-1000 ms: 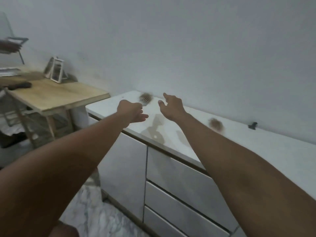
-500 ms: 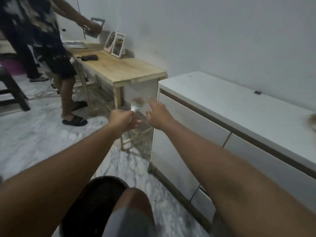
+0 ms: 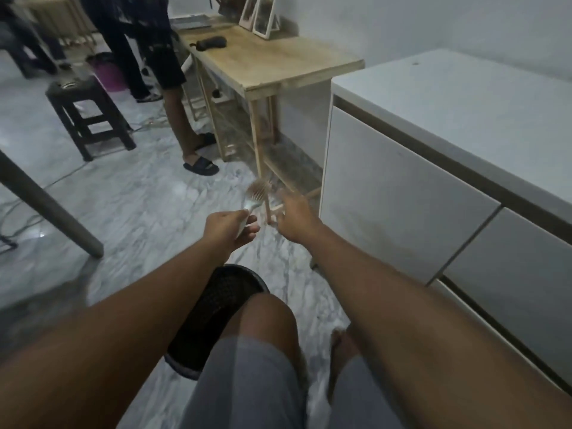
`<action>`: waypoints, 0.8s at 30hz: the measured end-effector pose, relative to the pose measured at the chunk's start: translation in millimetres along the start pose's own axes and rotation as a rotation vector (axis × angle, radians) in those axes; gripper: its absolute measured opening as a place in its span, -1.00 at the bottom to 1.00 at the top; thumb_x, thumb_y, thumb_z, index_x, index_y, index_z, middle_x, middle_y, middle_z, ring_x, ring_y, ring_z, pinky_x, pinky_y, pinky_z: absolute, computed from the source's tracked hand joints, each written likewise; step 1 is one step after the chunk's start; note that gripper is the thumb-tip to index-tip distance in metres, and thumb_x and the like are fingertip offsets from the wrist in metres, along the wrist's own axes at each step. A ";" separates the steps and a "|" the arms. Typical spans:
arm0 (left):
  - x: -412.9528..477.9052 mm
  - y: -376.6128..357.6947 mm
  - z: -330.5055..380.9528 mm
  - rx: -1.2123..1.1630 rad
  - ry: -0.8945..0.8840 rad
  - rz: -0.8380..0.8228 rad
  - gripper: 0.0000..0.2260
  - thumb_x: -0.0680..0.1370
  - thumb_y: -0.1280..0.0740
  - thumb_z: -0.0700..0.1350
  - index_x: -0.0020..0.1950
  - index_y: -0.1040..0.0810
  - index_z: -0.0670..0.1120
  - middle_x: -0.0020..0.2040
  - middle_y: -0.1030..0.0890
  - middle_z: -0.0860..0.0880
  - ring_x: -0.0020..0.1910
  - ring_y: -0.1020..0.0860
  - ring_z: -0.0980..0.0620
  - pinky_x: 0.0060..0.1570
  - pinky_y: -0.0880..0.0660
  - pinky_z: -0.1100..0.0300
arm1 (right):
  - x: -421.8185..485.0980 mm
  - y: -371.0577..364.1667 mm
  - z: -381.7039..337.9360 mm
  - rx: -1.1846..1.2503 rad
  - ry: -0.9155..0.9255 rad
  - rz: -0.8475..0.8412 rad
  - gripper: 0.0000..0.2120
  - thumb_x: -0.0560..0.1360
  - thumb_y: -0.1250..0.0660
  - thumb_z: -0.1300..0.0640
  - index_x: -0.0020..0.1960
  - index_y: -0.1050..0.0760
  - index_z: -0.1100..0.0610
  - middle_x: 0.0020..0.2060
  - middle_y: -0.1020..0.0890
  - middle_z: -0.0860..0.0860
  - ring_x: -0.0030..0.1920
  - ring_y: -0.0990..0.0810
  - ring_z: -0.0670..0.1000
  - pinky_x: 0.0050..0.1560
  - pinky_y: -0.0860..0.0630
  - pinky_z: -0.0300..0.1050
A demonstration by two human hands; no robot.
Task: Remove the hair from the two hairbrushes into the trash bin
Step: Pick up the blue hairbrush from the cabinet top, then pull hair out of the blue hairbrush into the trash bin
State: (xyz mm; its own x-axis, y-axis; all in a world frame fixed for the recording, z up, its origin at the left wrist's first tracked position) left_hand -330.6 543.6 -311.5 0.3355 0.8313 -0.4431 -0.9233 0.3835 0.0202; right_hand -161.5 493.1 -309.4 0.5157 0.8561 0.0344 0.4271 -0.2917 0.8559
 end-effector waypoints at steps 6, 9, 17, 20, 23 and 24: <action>-0.2 20.1 -10.1 -0.009 0.044 0.108 -0.80 0.62 -0.34 -0.15 0.11 -0.58 -0.29 0.00 -0.70 -0.10 -0.25 -0.65 0.02 -0.38 -0.56 0.22 | 9.2 -27.9 2.4 0.074 0.051 -0.099 -0.52 0.59 -0.21 0.06 0.48 -0.27 0.15 0.34 -0.47 0.21 0.35 -0.45 0.24 0.26 -0.51 0.12; 2.0 31.9 -15.2 -0.023 0.059 0.142 -0.80 0.64 -0.32 -0.13 0.15 -0.57 -0.26 0.04 -0.69 -0.10 -0.26 -0.58 0.02 -0.28 -0.53 0.17 | 8.8 -45.8 -7.0 0.082 0.085 -0.167 -0.45 0.63 -0.17 0.05 0.56 -0.14 0.17 0.47 -0.35 0.19 0.47 -0.31 0.21 0.41 -0.37 0.14; 7.3 88.4 -88.5 -0.097 0.178 0.242 -0.79 0.63 -0.32 -0.14 0.19 -0.53 -0.24 0.04 -0.73 -0.11 -0.38 -0.45 0.06 -0.38 -0.49 0.18 | -7.0 -116.0 -36.9 0.119 0.157 -0.276 -0.45 0.62 -0.20 0.05 0.55 -0.17 0.19 0.44 -0.38 0.20 0.44 -0.36 0.21 0.37 -0.42 0.12; 9.0 111.9 -133.0 -0.166 0.248 0.246 -0.81 0.64 -0.31 -0.13 0.21 -0.52 -0.19 0.05 -0.72 -0.08 -0.38 -0.43 0.05 -0.36 -0.47 0.17 | -20.0 -153.5 -49.4 0.086 0.176 -0.338 -0.47 0.61 -0.21 0.07 0.53 -0.20 0.19 0.42 -0.39 0.20 0.42 -0.36 0.22 0.36 -0.43 0.14; 13.9 134.9 -180.6 -0.231 0.315 0.237 -0.89 0.66 -0.28 -0.14 0.15 -0.51 -0.14 0.07 -0.71 -0.07 -0.42 -0.38 0.05 -0.36 -0.44 0.15 | -33.9 -198.8 -56.3 0.055 0.158 -0.410 -0.45 0.59 -0.24 0.07 0.53 -0.22 0.17 0.43 -0.40 0.19 0.43 -0.37 0.20 0.38 -0.41 0.10; 16.1 142.7 -193.8 -0.250 0.328 0.239 -0.92 0.66 -0.28 -0.14 0.09 -0.52 -0.12 0.05 -0.71 -0.07 -0.43 -0.38 0.05 -0.37 -0.44 0.15 | -38.1 -210.6 -59.1 0.046 0.155 -0.421 -0.45 0.59 -0.25 0.08 0.53 -0.23 0.16 0.42 -0.41 0.17 0.42 -0.39 0.19 0.39 -0.42 0.08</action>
State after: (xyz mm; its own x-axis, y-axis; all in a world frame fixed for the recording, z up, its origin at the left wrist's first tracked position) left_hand -493.2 533.7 -489.4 0.0687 0.6982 -0.7126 -0.9976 0.0551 -0.0423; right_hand -315.0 547.1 -460.4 0.1745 0.9570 -0.2316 0.6104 0.0795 0.7881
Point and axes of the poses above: each hand's wrist, its own x-axis towards the middle knuckle, its own y-axis out of the back of the hand, z = x × y, the point moved 10 cm from there along x, towards the middle knuckle
